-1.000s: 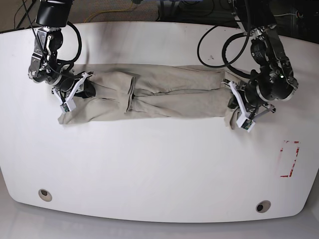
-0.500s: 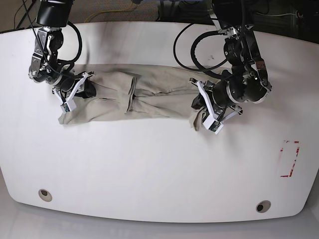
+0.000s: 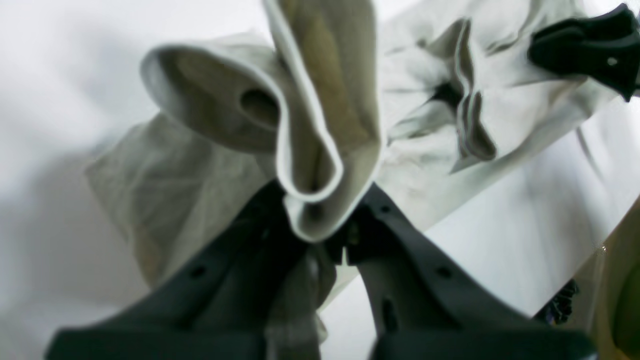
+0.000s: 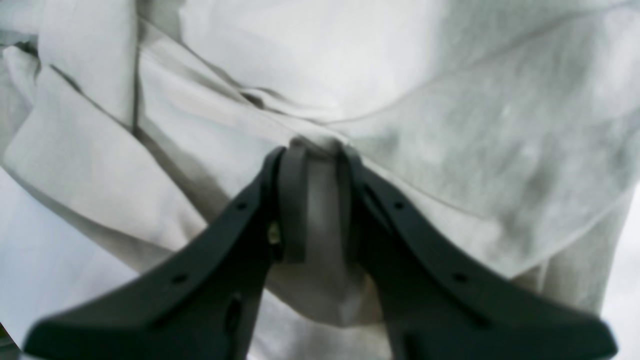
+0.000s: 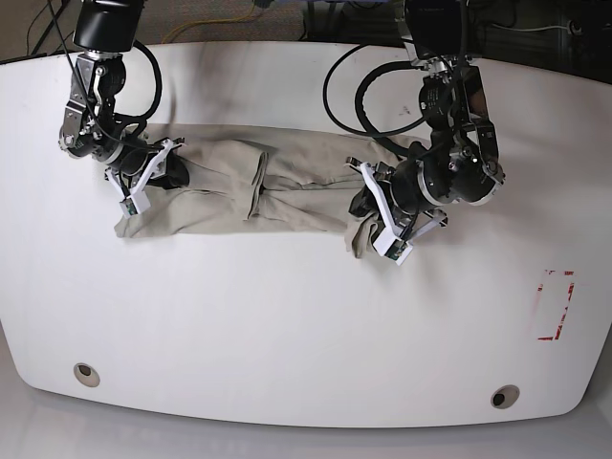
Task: Layout the t-shirt on the table in an organized manner, then fold the t-shirt properly
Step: 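Fold the strip end with the left gripper toward the right gripper, then release the folded end and move the left gripper back to the strip's end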
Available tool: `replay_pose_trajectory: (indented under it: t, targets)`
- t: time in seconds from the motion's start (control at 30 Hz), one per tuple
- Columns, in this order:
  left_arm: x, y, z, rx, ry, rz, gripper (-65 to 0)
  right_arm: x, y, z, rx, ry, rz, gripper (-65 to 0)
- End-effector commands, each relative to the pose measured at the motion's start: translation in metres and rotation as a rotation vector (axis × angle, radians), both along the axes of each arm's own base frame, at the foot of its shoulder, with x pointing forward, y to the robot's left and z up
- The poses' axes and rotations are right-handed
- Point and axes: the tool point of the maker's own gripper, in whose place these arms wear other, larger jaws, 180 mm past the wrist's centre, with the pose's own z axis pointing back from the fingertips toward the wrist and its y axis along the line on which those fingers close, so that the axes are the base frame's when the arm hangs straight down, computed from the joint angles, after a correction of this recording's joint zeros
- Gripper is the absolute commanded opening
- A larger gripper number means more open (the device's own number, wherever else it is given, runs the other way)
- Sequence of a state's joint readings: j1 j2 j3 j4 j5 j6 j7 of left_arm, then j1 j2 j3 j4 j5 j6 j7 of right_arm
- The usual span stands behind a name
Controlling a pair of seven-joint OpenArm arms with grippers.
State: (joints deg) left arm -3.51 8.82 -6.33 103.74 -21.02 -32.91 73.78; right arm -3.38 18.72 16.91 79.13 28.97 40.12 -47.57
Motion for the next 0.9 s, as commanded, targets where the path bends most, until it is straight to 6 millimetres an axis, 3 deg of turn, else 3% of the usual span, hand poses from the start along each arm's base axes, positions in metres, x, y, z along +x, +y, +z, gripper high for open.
replay_pose_trajectory:
  t: [0.0, 0.37, 0.87]
  targets:
    - [0.011, -0.006, 0.016, -0.037, -0.055, -0.003, -64.4, -0.015, -0.007, -0.013, -0.063, 0.083, 0.027, -54.1]
    - [0.020, -0.014, 0.021, -0.043, -0.074, -0.023, -64.3, -0.015, -0.007, -0.013, -0.061, 0.083, 0.026, -54.1]
    - [0.022, -0.028, 0.010, -0.058, -0.040, -0.061, -62.6, -0.015, -0.007, -0.013, -0.061, 0.083, 0.026, -54.1]
